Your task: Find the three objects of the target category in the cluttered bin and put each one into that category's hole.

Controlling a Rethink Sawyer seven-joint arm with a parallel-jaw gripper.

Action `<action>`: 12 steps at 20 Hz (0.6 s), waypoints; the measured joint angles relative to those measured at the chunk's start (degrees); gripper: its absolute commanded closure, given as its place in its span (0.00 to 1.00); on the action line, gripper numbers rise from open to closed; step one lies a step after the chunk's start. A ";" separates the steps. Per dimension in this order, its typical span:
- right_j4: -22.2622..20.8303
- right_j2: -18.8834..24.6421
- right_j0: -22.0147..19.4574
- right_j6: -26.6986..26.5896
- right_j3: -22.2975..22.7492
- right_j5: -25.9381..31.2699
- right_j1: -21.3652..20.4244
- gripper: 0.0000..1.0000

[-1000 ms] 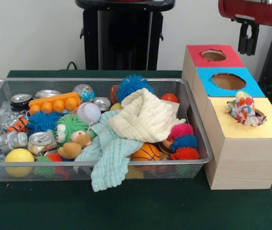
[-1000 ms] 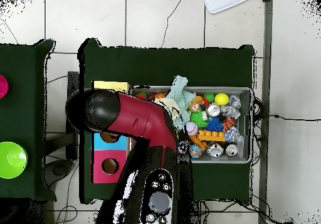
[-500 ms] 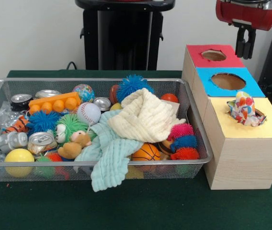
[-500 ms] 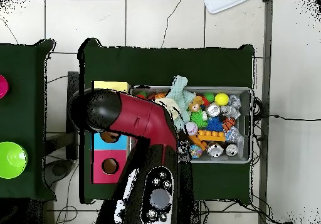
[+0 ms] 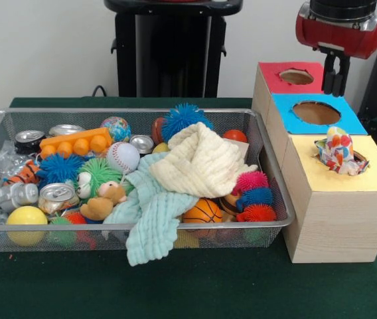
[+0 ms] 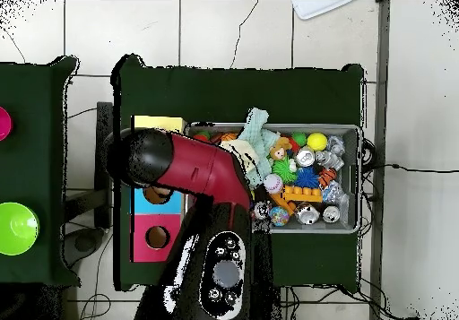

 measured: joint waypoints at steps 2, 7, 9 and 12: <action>0.00 0.00 0.06 0.00 0.00 -0.70 0.31 1.00; 0.01 0.00 0.06 0.00 -0.01 -2.11 0.97 1.00; 0.01 0.00 0.07 0.00 -0.01 -2.60 1.25 1.00; 0.01 0.01 0.13 0.00 -0.01 -3.70 1.80 1.00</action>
